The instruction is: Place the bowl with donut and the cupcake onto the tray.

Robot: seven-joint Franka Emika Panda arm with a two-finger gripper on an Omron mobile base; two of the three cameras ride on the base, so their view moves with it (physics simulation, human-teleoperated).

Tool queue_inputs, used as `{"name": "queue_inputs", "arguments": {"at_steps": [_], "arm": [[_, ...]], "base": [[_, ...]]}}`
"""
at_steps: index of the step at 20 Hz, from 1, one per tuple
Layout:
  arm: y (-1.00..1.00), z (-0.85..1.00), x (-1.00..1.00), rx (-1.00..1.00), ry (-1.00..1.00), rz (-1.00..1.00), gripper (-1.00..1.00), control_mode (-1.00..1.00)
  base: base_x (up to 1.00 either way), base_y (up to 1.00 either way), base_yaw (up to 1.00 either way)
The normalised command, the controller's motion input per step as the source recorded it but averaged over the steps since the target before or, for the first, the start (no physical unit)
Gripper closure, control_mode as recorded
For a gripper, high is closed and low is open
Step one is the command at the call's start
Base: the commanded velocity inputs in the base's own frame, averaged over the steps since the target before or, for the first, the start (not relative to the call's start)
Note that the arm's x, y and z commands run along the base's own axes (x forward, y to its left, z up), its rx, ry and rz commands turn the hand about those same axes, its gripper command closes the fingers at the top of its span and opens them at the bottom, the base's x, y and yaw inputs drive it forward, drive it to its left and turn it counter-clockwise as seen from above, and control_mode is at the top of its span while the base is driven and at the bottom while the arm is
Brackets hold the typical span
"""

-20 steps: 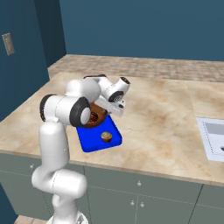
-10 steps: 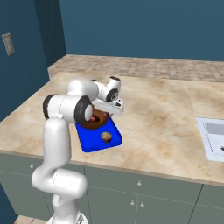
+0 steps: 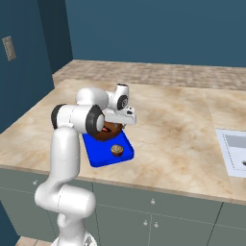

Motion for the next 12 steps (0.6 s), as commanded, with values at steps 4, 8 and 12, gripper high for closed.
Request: {"name": "queue_inputs", "arguments": {"at_steps": [4,8,12], "arm": [[0.0,0.2,0.0,0.0,-0.01,0.0,-1.0,-1.0],[0.0,0.26,0.0,0.0,0.0,0.0,-1.0,-1.0],[0.0,0.43,-0.04,0.0,-0.02,0.0,-1.0,-1.0]], "base": [[0.0,0.0,0.0],[0.0,0.0,0.0],[0.0,0.0,0.0]]}}
